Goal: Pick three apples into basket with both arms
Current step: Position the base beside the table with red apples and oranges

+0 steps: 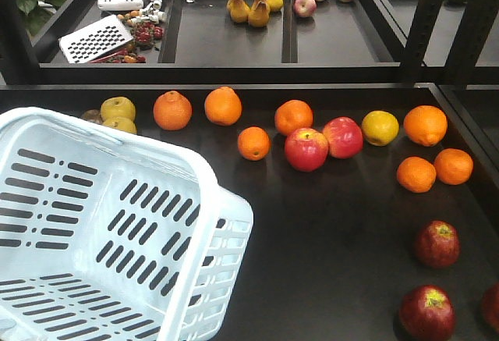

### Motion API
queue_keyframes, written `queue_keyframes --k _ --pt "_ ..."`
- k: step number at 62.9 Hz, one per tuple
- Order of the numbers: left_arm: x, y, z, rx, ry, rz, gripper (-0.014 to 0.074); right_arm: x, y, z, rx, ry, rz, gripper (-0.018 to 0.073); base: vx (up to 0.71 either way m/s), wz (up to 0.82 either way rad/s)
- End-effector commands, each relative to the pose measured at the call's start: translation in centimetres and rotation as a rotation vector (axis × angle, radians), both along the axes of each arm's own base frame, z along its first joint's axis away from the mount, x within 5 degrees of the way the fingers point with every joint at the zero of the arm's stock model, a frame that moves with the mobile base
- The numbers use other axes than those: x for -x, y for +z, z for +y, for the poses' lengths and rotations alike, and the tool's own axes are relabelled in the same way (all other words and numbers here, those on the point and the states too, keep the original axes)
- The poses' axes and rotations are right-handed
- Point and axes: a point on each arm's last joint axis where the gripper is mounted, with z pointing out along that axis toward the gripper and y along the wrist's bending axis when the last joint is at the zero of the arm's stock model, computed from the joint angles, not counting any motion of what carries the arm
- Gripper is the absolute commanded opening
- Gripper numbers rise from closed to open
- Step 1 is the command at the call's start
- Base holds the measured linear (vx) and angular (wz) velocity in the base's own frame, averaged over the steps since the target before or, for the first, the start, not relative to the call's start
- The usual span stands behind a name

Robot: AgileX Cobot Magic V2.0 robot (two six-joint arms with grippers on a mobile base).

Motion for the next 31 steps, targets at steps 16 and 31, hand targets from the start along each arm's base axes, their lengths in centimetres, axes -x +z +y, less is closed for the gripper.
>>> queue_keyframes --k 16,31 --pt "-0.22 1.64 -0.14 0.081 0.006 -0.1 -0.0006 -0.05 0.31 0.08 0.012 0.011 -0.069 -0.0008 0.05 -0.01" --pt "-0.22 1.64 -0.14 0.081 0.006 -0.1 -0.0006 -0.05 0.31 0.08 0.012 0.011 -0.069 -0.0008 0.01 -0.01"
